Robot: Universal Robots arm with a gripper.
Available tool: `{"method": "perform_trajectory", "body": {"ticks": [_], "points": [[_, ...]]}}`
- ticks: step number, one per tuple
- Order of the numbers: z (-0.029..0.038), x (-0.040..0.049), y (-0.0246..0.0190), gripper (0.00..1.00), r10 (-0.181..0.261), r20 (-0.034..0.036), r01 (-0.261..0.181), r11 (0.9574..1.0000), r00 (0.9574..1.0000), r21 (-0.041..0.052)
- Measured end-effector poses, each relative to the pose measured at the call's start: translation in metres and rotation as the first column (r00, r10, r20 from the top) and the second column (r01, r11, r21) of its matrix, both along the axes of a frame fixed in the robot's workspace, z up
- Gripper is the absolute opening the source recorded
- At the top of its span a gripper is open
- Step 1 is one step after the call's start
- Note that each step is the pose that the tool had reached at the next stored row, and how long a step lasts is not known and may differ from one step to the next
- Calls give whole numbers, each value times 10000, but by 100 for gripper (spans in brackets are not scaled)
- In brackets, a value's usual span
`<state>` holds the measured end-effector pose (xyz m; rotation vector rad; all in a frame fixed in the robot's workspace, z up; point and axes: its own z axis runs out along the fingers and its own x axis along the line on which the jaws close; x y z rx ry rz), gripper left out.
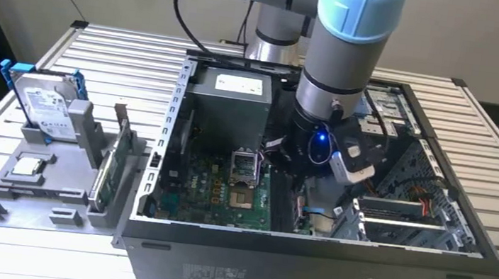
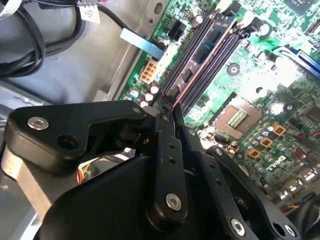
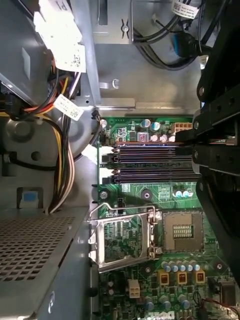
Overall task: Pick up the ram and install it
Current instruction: 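Insert the ram into the slot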
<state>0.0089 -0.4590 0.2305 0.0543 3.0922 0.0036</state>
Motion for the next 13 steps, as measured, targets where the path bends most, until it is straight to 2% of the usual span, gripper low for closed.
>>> {"method": "perform_trajectory", "body": {"ticks": [5,13], "points": [[-79,0,0,14,47,0,-47,10000,10000,-13],[-105,0,-6,14,172,-1,-172,9998,9999,-30]]}}
